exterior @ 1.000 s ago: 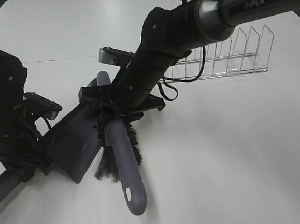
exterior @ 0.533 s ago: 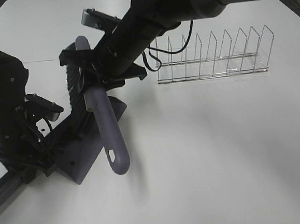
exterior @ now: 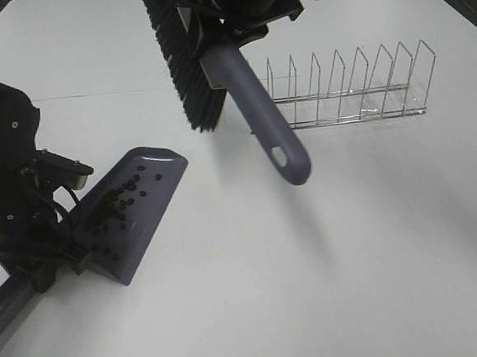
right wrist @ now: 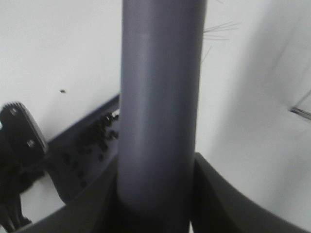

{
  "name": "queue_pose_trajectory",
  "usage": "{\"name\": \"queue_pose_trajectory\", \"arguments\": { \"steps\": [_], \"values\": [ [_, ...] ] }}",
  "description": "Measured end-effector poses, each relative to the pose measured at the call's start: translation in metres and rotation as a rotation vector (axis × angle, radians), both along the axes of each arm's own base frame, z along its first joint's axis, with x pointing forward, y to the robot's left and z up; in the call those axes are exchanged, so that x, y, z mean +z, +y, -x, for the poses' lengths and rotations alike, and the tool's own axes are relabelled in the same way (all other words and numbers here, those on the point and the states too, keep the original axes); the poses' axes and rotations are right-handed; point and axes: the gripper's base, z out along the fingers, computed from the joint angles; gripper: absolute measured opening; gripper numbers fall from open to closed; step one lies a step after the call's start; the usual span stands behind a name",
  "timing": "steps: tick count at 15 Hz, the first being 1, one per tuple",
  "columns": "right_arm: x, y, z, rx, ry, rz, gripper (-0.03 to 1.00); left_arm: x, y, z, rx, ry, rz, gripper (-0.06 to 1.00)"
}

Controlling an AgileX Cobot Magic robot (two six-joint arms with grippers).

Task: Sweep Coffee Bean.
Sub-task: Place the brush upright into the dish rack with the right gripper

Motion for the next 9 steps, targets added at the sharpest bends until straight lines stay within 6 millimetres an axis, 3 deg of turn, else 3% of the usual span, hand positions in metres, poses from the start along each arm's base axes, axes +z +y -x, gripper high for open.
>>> {"name": "queue_pose_trajectory", "arguments": {
  "steps": [5, 9],
  "values": [
    [0.019, -0.034, 0.024, 0.002, 0.101, 0.309, 0.31, 0.001, 0.03, -0.009, 0.191, 0.024, 0.038, 0.33],
    [0.026, -0.051, 0.043, -0.04, 0.119, 0.395, 0.31, 0.0, 0.031, -0.011, 0.355, -0.001, 0.055, 0.33]
  ]
}}
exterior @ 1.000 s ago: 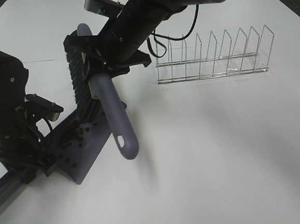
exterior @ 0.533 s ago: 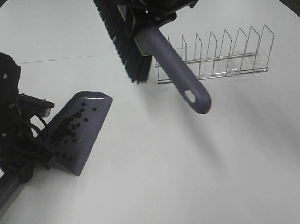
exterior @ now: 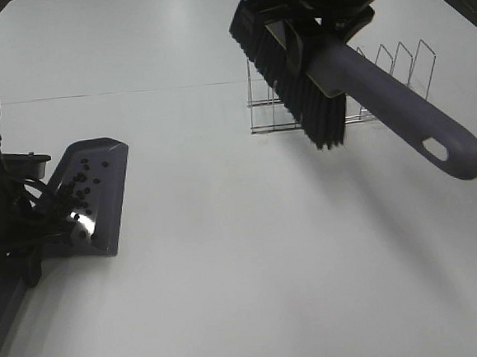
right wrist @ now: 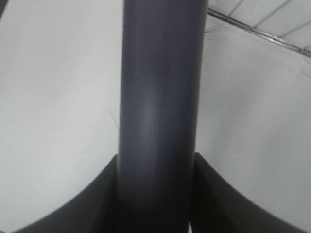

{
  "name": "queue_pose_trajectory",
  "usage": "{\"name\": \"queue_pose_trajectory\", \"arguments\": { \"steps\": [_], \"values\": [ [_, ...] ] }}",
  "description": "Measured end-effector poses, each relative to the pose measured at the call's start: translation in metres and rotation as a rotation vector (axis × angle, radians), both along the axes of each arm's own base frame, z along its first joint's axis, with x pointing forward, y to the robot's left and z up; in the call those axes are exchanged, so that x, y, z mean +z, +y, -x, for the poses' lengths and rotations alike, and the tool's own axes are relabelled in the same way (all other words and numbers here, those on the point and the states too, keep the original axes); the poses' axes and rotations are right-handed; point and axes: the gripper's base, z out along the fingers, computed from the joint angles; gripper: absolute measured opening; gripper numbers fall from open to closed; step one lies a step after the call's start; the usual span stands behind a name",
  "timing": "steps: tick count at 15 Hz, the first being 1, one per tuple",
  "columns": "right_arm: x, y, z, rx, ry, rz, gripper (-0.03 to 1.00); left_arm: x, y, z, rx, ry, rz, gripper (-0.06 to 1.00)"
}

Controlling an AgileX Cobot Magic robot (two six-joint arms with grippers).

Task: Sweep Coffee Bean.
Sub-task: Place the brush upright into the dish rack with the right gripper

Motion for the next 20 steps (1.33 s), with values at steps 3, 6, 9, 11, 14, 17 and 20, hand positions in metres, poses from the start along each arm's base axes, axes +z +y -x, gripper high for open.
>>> {"name": "queue_pose_trajectory", "arguments": {
  "steps": [3, 6, 9, 11, 14, 17, 20],
  "values": [
    [-0.034, -0.026, 0.035, -0.064, 0.083, 0.124, 0.31, -0.001, -0.004, -0.002, 0.097, -0.022, 0.034, 0.33],
    [-0.063, -0.039, 0.053, -0.123, 0.104, 0.168, 0.31, -0.001, -0.004, -0.002, 0.098, -0.022, 0.034, 0.33],
    [-0.094, -0.056, 0.062, -0.218, 0.135, 0.209, 0.31, -0.001, -0.004, -0.002, 0.094, -0.023, 0.034, 0.33],
    [-0.097, -0.087, 0.05, -0.37, 0.147, 0.142, 0.31, -0.001, -0.004, -0.002, 0.077, -0.022, 0.036, 0.33],
    [-0.105, -0.12, 0.028, -0.436, 0.167, 0.144, 0.31, -0.001, -0.004, -0.002, 0.072, -0.022, 0.037, 0.33],
    [-0.116, -0.12, 0.007, -0.42, 0.201, 0.169, 0.31, -0.001, -0.004, -0.002, 0.067, -0.024, 0.038, 0.33],
    [-0.125, -0.115, -0.024, -0.425, 0.224, 0.186, 0.31, -0.001, -0.004, -0.002, 0.065, -0.024, 0.039, 0.33]
  ]
}}
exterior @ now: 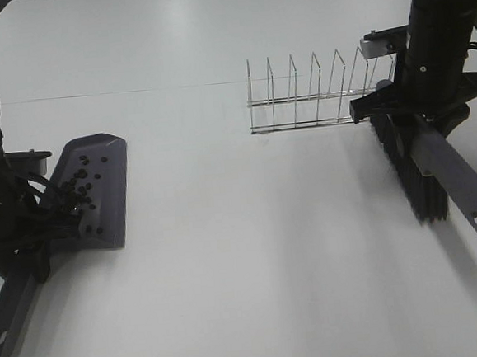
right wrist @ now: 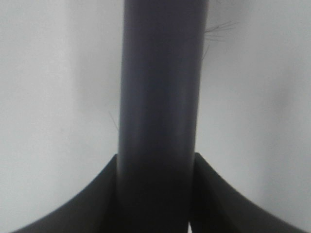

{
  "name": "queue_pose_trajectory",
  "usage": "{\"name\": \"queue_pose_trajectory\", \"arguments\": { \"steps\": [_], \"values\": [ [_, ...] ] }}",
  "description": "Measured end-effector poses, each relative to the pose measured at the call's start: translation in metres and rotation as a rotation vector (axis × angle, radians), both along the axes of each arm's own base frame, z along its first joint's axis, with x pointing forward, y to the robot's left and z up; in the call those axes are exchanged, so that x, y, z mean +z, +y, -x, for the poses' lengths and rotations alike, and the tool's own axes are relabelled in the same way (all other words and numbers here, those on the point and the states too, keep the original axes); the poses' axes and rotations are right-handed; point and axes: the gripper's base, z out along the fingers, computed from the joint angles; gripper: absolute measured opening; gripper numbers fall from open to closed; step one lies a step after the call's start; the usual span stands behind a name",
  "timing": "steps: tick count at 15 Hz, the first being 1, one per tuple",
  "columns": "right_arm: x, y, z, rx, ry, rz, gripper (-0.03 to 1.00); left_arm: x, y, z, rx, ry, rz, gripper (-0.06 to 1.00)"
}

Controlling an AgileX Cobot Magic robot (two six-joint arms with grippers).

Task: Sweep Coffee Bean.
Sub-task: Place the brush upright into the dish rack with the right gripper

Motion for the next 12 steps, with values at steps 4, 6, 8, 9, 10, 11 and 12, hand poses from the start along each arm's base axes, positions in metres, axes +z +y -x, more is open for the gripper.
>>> {"name": "queue_pose_trajectory", "arguments": {
  "steps": [4, 6, 8, 9, 10, 11, 12],
  "values": [
    [-0.014, -0.002, -0.038, -0.012, -0.008, -0.002, 0.31, 0.0, 0.0, 0.0, 0.0, -0.001, 0.0, 0.33],
    [-0.018, -0.018, -0.053, -0.05, 0.003, 0.0, 0.31, 0.0, 0.0, 0.0, 0.0, -0.001, 0.0, 0.33],
    [-0.017, -0.024, -0.065, -0.027, -0.013, -0.017, 0.31, 0.0, 0.0, 0.0, 0.0, -0.001, 0.0, 0.33],
    [-0.017, -0.026, -0.072, -0.005, -0.028, -0.019, 0.31, 0.0, 0.0, 0.0, -0.001, -0.004, 0.001, 0.33],
    [-0.014, -0.03, -0.084, 0.006, -0.061, -0.028, 0.31, 0.0, 0.0, -0.001, -0.001, -0.01, 0.003, 0.33],
    [-0.013, -0.031, -0.09, 0.005, -0.08, -0.032, 0.31, 0.0, 0.0, -0.001, -0.001, -0.011, 0.003, 0.33],
    [-0.013, -0.031, -0.093, 0.002, -0.087, -0.038, 0.31, 0.0, 0.0, -0.001, -0.001, -0.011, 0.003, 0.33]
  ]
}}
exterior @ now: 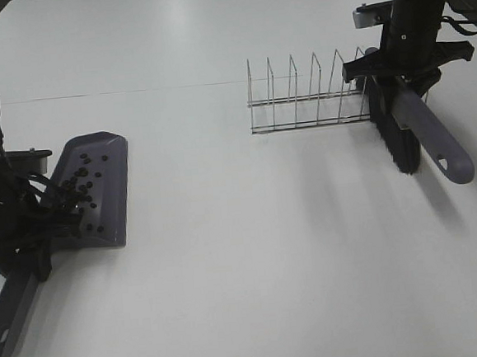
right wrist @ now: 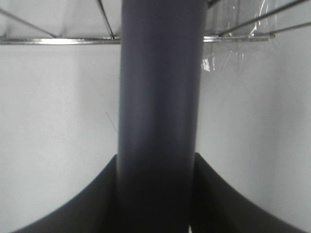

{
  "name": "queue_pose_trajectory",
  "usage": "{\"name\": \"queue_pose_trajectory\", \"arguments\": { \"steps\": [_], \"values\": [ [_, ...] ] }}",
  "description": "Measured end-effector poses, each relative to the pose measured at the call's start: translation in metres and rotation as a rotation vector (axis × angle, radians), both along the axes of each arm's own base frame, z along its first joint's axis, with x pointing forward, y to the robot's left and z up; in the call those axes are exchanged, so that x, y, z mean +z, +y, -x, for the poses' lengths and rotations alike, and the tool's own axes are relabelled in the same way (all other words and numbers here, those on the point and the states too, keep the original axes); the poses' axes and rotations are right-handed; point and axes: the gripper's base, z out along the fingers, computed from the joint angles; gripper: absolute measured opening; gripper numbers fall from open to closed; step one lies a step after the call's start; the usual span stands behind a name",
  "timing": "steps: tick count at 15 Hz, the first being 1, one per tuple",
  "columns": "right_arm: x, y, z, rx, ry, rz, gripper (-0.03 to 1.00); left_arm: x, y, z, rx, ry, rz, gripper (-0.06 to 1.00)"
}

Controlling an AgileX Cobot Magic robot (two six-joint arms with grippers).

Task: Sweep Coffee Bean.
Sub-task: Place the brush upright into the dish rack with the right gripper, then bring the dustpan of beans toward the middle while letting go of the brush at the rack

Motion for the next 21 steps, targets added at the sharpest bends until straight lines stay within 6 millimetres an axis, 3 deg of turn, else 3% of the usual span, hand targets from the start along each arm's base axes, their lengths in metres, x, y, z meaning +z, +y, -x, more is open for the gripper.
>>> {"name": "queue_pose_trajectory", "arguments": {
  "steps": [6, 13, 14, 15, 17, 20, 21],
  "values": [
    [0.01, -0.004, -0.019, -0.011, -0.118, -0.025, 0.31, 0.0, 0.0, -0.001, -0.003, -0.006, 0.002, 0.33],
    [0.001, -0.005, -0.017, 0.021, -0.049, -0.02, 0.31, 0.0, 0.0, -0.001, -0.003, -0.006, 0.002, 0.33],
    [0.001, -0.005, -0.017, 0.024, -0.051, -0.017, 0.39, 0.0, 0.0, -0.001, -0.003, -0.006, 0.002, 0.33],
    [0.001, -0.005, -0.017, 0.029, -0.047, -0.014, 0.55, 0.0, 0.0, 0.0, -0.003, -0.004, 0.001, 0.33],
    [0.001, -0.006, -0.015, 0.044, -0.029, -0.01, 0.76, 0.0, 0.0, 0.0, 0.002, 0.002, 0.005, 0.33],
    [0.007, -0.007, -0.012, 0.067, -0.011, -0.005, 0.86, 0.0, -0.001, 0.002, 0.016, 0.026, 0.012, 0.33],
    [0.036, -0.006, -0.008, 0.071, -0.066, -0.01, 0.86, 0.0, -0.002, 0.003, 0.026, 0.028, 0.021, 0.33]
  ]
}}
